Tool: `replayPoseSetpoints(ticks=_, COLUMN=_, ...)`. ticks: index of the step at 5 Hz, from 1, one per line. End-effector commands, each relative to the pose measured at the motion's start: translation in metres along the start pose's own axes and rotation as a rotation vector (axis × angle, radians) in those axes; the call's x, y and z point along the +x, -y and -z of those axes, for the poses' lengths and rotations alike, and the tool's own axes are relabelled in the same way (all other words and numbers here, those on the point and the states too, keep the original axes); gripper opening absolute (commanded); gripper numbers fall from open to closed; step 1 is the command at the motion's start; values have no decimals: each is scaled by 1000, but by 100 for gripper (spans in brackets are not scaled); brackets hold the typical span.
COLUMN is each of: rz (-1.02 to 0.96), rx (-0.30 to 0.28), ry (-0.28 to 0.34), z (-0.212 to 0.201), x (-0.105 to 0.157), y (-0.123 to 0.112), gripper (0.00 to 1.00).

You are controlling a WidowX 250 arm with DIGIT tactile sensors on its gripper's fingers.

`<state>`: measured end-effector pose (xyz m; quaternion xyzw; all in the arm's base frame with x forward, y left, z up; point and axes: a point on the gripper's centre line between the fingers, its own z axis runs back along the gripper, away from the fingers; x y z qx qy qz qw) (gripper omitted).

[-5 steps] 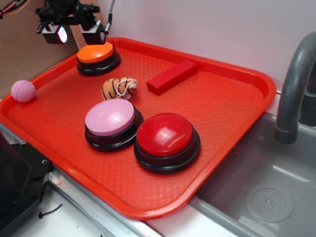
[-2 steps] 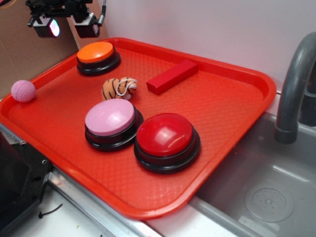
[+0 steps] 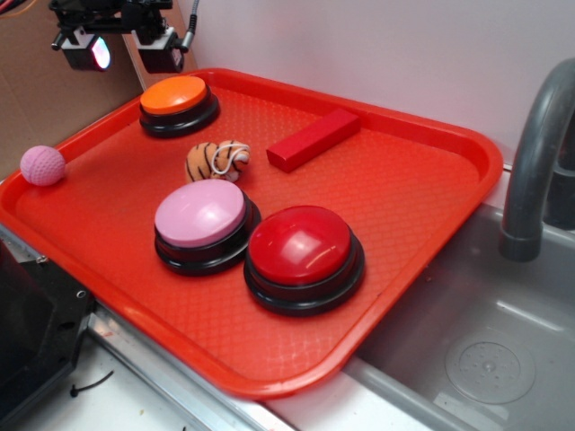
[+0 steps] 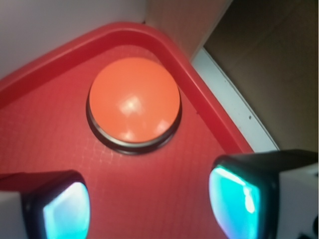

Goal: Push the orange button.

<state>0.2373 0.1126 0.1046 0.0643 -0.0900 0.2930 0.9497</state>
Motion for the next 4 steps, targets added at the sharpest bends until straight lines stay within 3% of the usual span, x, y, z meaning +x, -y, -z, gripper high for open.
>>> replayPoseSetpoints(ticks=1, rz=9, rx=-21, ry=67, z=-34, x=9, y=-3, gripper=100)
replayPoseSetpoints(ticks=4, rz=60, rx=-47, ry=72, z=-63, x=-6, y=-10, gripper=100)
